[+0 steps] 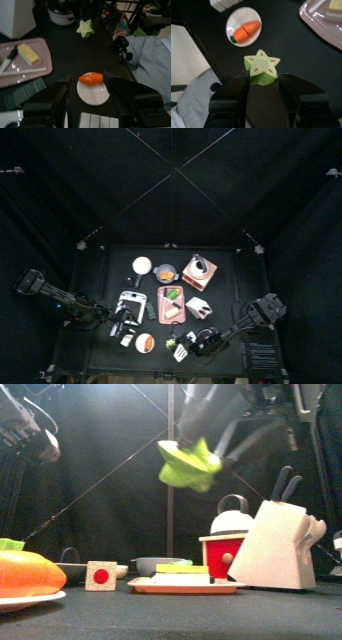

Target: Hand over starfruit top

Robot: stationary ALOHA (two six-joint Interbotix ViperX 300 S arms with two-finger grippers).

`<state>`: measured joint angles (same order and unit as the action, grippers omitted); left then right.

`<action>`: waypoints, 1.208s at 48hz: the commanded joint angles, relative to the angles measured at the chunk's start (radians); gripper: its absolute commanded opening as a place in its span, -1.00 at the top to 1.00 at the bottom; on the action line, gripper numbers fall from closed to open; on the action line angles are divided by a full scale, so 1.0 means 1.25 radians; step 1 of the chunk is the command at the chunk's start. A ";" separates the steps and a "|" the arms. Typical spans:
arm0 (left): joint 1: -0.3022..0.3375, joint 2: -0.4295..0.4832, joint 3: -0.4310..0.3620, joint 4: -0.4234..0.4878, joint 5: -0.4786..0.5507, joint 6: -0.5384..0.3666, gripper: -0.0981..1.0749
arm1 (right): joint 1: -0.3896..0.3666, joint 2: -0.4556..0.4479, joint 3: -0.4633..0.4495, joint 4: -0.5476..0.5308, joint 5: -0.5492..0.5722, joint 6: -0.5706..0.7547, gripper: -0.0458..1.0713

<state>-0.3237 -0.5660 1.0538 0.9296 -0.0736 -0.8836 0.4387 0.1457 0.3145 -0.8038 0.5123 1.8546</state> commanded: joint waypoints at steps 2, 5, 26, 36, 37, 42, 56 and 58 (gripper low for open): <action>-0.007 0.044 -0.048 0.005 -0.002 0.017 -0.66 | -0.038 -0.034 -0.007 -0.025 -0.102 0.000 -0.18; -0.020 0.075 -0.070 0.005 0.006 0.023 -0.66 | -0.058 -0.034 -0.006 -0.031 -0.150 0.000 -0.18; -0.187 0.195 -0.231 0.106 0.439 -0.018 -0.67 | -0.136 -0.126 0.069 -0.074 -0.233 0.004 -0.17; -0.218 0.214 -0.270 0.162 0.595 -0.058 -0.67 | -0.164 -0.152 0.098 -0.080 -0.293 0.004 -0.17; -0.223 0.209 -0.271 0.163 0.599 -0.059 -0.67 | -0.169 -0.153 0.102 -0.080 -0.298 0.004 -0.17; -0.233 0.211 -0.279 0.164 0.599 -0.076 -0.67 | -0.190 -0.157 0.109 -0.081 -0.322 0.001 -0.17; -0.229 0.201 -0.297 0.184 0.595 -0.120 -0.94 | -0.245 -0.153 0.107 -0.099 -0.383 0.000 -0.17; -0.228 0.212 -0.303 0.185 0.603 -0.135 -0.94 | -0.252 -0.151 0.106 -0.104 -0.390 0.000 -0.17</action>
<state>-0.6136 -0.3037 0.7102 1.1566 0.6719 -1.0339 0.1411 -0.0123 0.4648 -0.9250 0.0445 1.8577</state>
